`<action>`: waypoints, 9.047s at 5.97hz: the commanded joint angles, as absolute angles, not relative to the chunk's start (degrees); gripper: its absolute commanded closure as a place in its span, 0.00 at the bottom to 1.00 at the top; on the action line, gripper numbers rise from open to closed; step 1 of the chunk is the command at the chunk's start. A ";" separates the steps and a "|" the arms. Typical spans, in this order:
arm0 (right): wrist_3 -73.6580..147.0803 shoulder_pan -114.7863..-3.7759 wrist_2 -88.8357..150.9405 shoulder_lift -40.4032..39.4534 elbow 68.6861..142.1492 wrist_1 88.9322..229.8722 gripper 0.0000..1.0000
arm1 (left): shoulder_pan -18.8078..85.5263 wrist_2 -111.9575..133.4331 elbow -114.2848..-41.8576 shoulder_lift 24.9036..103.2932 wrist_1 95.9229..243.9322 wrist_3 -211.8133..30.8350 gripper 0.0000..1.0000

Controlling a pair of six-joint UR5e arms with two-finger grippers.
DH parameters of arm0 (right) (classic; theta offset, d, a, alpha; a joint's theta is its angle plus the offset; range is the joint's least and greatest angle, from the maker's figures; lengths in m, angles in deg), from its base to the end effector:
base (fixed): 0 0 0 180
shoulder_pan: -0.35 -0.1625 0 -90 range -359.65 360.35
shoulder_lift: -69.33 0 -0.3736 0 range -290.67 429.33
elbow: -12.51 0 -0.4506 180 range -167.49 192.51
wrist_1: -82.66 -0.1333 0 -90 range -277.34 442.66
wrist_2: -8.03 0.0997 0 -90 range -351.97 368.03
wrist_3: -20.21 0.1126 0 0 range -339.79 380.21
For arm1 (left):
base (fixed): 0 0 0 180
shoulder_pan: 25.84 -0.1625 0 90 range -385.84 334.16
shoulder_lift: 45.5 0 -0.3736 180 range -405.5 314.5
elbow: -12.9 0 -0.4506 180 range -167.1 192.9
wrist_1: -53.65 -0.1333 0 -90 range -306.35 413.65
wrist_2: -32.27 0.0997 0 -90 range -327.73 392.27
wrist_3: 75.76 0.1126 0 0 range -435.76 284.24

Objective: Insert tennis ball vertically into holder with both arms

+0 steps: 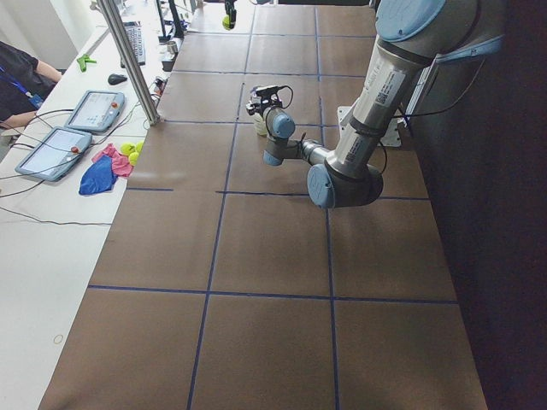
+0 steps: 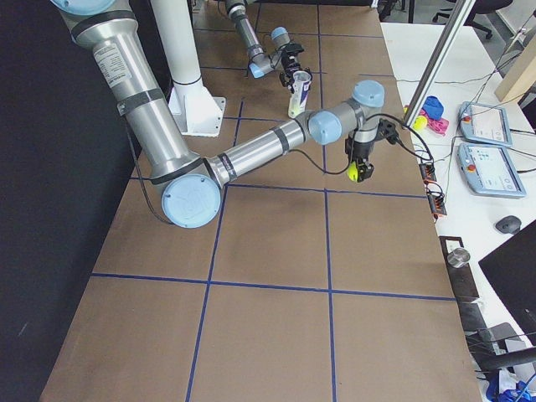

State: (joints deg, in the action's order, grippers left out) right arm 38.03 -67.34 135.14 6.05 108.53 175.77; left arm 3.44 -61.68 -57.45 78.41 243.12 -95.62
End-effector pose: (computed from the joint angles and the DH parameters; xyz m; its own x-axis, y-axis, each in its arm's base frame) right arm -0.1969 -0.6521 0.2813 0.6956 -0.3048 0.6506 0.1230 0.9427 0.3102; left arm 0.5560 -0.4557 0.2251 0.2879 0.9143 -0.2849 0.4772 0.1210 0.8704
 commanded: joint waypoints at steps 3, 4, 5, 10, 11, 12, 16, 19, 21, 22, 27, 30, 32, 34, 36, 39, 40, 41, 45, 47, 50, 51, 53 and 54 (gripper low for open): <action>72.80 -53.56 132.42 22.51 119.21 188.43 1.00 | 3.43 -61.60 -57.41 78.43 243.05 -95.62 0.19; 77.64 -48.57 127.70 27.80 119.12 192.91 1.00 | 3.43 -61.42 -57.41 78.52 242.97 -95.62 0.19; 80.74 -45.99 125.91 29.76 119.03 193.31 1.00 | 3.43 -61.42 -57.41 78.69 242.88 -95.62 0.19; 91.75 -34.04 113.18 40.32 108.49 193.22 0.91 | 3.43 -61.42 -57.41 78.78 242.70 -95.62 0.19; 92.28 -32.80 112.02 40.24 108.49 193.13 0.85 | 3.43 -61.42 -57.41 78.87 242.70 -95.62 0.19; 92.28 -32.35 111.92 40.15 108.49 193.13 0.71 | 3.43 -61.42 -57.41 78.78 242.70 -95.62 0.19; 91.49 -32.34 112.09 39.89 108.75 192.96 0.01 | 3.61 -61.42 -57.41 78.78 242.70 -95.62 0.19; 84.40 -35.92 115.06 34.31 113.46 192.87 0.00 | 5.09 -61.51 -58.29 78.69 242.70 -98.32 0.11; 72.83 -43.47 120.85 27.09 117.00 192.78 0.00 | 5.80 -61.60 -62.23 78.34 242.44 -98.43 0.04; 67.98 -46.46 121.75 25.32 117.01 192.78 0.00 | 5.80 -61.60 -64.25 78.08 242.35 -98.52 0.04; 28.73 -69.56 132.73 7.94 116.05 192.52 0.00 | 16.59 -62.30 -68.84 78.34 220.17 -98.79 0.03; 13.29 -81.00 137.83 -5.75 116.05 186.51 0.00 | 28.79 -74.49 -68.75 78.17 196.89 -98.09 0.00; 10.64 -86.20 141.00 -16.14 116.31 180.13 0.00 | 32.59 -74.78 -68.84 75.90 189.92 -96.34 0.00; 5.63 -89.46 140.92 -22.57 116.05 179.69 0.00 | 38.99 -75.04 -68.58 75.44 172.84 -95.80 0.00; 5.97 -89.56 140.48 -23.74 115.61 179.77 0.00 | 43.04 -81.87 -68.84 72.22 160.22 -88.28 0.00; 5.27 -89.39 140.31 -23.66 114.29 179.69 0.00 | 54.55 -97.93 -63.93 63.51 153.27 -81.21 0.00; 5.18 -89.39 140.22 -24.18 114.37 179.60 0.00 | 55.98 -98.50 -64.09 60.10 152.88 -81.21 0.00; 5.35 -89.39 140.30 -25.14 114.20 179.69 0.00 | 56.08 -98.42 -63.83 59.02 147.92 -81.21 0.00; 5.36 -89.39 137.40 -25.59 114.91 180.47 0.00 | 58.10 -99.82 -83.48 39.96 142.78 -73.88 0.00; 5.18 -89.39 137.06 -25.94 114.46 179.69 0.00 | 58.62 -101.67 -82.63 40.28 142.59 -74.26 0.00; 5.27 -89.30 137.23 -25.85 114.46 179.77 0.00 | 58.89 -102.91 -82.63 40.90 143.38 -74.35 0.00; 5.27 -89.30 137.23 -25.85 114.29 179.77 0.00 | 58.98 -102.99 -82.81 40.55 143.38 -74.27 0.00; 5.27 -89.30 137.32 -25.94 114.38 179.77 0.00 | 58.98 -102.90 -82.81 40.46 143.38 -74.26 0.00; 5.27 -89.30 137.32 -25.94 114.38 179.77 0.00 | 58.89 -102.82 -82.81 40.46 143.38 -74.26 0.00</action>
